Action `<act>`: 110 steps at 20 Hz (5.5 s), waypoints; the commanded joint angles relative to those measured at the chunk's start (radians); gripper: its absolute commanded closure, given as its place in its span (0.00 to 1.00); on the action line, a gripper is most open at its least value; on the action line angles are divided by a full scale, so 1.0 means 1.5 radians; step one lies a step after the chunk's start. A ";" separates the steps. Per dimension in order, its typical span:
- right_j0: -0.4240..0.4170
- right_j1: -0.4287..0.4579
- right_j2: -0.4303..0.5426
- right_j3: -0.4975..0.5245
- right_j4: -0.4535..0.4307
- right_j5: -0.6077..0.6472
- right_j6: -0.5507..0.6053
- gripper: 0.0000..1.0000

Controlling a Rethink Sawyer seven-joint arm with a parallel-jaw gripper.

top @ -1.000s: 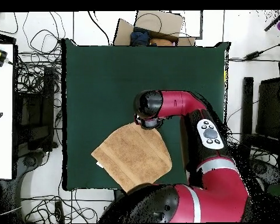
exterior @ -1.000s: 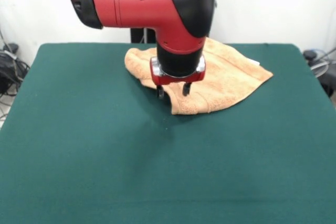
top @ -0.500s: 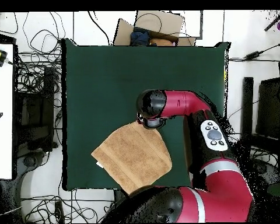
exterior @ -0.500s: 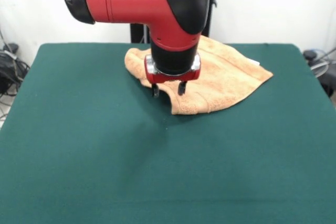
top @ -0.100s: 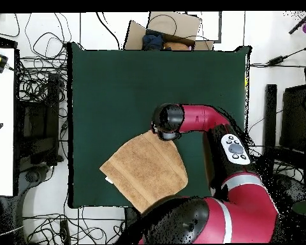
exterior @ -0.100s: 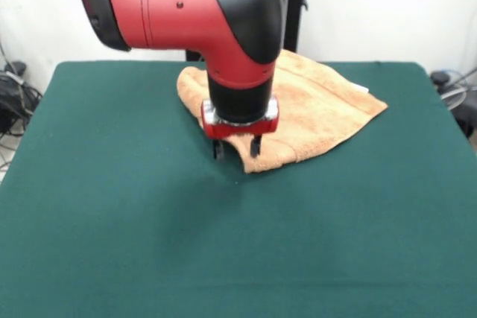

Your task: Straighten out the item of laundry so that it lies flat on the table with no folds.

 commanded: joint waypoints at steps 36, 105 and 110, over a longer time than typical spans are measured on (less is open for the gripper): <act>0.030 0.080 -0.031 0.053 -0.018 -0.049 0.008 1.00; 0.023 0.031 0.047 -0.057 -0.099 0.053 -0.048 1.00; 0.029 0.031 0.045 -0.068 -0.093 0.081 -0.050 1.00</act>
